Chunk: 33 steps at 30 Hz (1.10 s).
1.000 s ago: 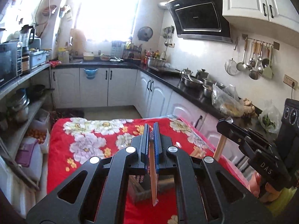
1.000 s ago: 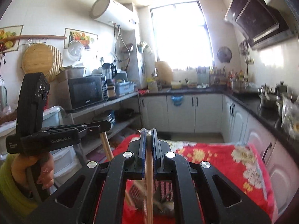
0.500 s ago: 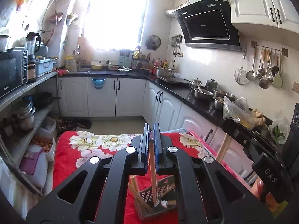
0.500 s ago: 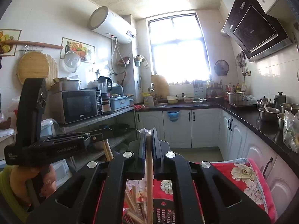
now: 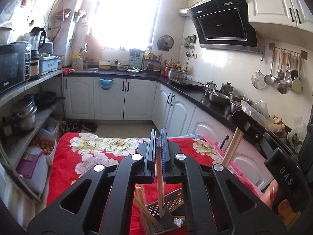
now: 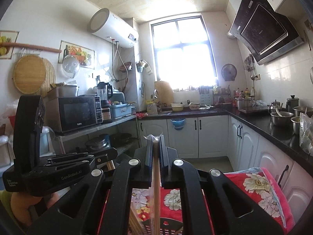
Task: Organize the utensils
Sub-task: 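Lift the held chopsticks with both tools and lower them into the caddy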
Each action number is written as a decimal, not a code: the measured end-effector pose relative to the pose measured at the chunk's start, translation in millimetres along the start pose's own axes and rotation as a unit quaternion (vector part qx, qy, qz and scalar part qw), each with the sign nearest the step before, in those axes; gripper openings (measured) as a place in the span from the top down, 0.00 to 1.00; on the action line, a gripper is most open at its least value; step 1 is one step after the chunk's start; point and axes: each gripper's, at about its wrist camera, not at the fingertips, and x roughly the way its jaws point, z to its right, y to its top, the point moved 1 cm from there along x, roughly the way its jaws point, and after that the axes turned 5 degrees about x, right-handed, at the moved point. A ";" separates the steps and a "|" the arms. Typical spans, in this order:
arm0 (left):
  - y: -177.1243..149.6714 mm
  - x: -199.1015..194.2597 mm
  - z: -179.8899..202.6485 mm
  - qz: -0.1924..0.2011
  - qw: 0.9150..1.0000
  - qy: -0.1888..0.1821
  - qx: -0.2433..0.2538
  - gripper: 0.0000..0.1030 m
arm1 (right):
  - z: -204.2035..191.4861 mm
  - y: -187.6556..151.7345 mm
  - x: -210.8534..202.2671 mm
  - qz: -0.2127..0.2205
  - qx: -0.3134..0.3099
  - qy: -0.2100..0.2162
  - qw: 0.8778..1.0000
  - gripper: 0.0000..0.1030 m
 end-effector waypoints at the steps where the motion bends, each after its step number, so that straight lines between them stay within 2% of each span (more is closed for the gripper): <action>1: -2.9 2.8 -0.5 -0.002 1.000 0.000 -0.003 0.98 | -1.4 -3.6 1.4 0.001 -0.006 -0.003 1.000 0.94; 10: -29.9 25.5 -2.6 -0.021 1.000 0.002 -0.012 0.98 | -7.1 -43.3 15.2 -0.011 -0.064 -0.033 0.997 0.94; 19: -53.5 35.4 -6.7 -0.033 0.999 -0.007 -0.023 0.98 | -9.6 -72.9 14.6 -0.031 -0.098 -0.041 0.994 0.94; 27: -67.4 38.5 -8.5 -0.047 0.998 -0.018 -0.028 0.97 | 4.3 -87.3 10.7 -0.072 -0.064 -0.050 0.994 0.94; 33: -71.8 35.5 -11.2 -0.054 0.997 -0.032 -0.034 0.97 | 12.2 -93.2 13.7 -0.131 -0.024 -0.055 0.990 0.93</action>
